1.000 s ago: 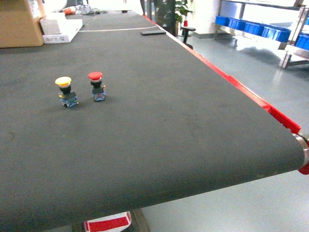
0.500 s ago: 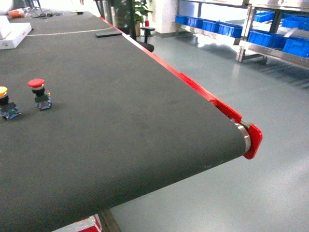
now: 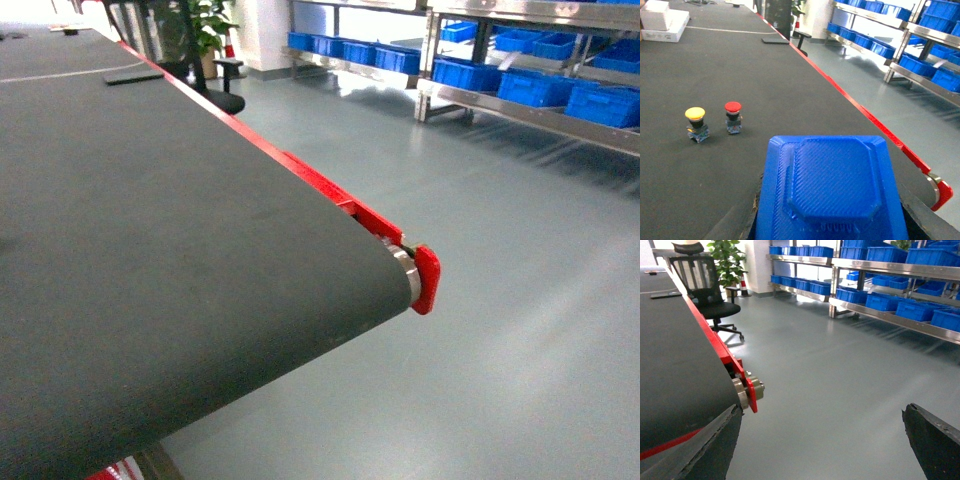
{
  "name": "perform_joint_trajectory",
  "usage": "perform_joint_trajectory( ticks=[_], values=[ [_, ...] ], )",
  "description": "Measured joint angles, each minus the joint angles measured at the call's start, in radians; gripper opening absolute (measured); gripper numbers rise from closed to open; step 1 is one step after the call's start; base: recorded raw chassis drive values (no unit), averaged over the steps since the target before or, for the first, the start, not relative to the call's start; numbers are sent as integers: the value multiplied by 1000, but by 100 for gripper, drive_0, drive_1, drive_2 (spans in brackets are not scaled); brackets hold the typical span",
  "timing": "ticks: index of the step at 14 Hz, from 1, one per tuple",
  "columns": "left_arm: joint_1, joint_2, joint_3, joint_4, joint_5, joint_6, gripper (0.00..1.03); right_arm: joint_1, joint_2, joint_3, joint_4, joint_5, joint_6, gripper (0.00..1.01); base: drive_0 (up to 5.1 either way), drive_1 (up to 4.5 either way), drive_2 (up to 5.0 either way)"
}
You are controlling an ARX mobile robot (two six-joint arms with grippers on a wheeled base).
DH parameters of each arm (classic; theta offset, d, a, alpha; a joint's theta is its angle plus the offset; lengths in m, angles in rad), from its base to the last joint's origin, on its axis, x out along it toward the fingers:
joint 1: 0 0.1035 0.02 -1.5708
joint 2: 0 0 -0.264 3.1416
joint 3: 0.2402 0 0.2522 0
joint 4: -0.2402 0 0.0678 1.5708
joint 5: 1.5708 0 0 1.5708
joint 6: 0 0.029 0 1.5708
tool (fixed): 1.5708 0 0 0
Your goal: Pick blue part to blue bin on bottom shelf
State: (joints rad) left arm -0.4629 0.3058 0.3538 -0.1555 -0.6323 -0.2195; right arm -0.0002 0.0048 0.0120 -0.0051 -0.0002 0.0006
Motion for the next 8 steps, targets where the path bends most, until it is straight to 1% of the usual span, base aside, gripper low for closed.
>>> perform_joint_trajectory(
  ticks=[8],
  values=[
    [0,0,0,0,0,0,44,0,0,0,0,0,0,98,-162,-162,-162]
  ],
)
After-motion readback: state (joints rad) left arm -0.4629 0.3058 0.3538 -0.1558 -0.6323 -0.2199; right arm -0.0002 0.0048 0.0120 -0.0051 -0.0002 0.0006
